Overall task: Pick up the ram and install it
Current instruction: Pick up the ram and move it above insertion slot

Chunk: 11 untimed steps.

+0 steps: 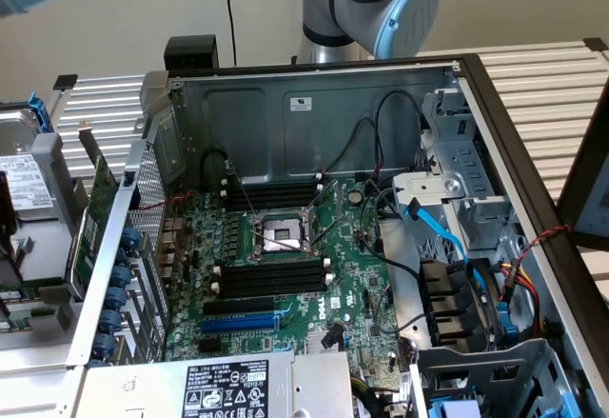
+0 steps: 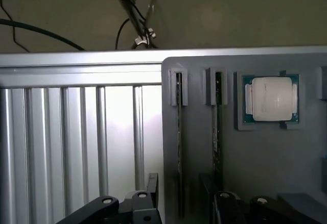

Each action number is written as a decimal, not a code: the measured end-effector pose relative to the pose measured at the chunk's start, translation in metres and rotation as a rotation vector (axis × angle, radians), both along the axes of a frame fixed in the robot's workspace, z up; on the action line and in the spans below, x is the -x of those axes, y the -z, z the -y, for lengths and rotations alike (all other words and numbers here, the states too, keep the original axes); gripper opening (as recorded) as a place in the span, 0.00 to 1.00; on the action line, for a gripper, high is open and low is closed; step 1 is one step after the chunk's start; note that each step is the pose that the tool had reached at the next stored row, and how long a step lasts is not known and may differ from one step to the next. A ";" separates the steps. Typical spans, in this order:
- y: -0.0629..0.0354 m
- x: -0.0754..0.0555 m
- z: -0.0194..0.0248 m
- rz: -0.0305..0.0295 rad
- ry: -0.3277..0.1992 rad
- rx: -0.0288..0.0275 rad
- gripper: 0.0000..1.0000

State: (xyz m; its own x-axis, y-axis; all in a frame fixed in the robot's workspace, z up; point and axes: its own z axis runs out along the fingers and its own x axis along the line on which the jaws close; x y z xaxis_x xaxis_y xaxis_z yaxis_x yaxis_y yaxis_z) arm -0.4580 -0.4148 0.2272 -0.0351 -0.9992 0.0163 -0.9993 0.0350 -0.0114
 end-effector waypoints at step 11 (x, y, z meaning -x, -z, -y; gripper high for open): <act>0.0172 0.000 0.0008 -0.0002 0.009 -0.0133 0.45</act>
State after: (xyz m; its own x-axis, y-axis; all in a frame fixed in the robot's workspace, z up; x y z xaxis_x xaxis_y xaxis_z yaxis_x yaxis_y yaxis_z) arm -0.4580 -0.4156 0.2100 -0.0438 -0.9990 0.0031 -0.9990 0.0438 -0.0107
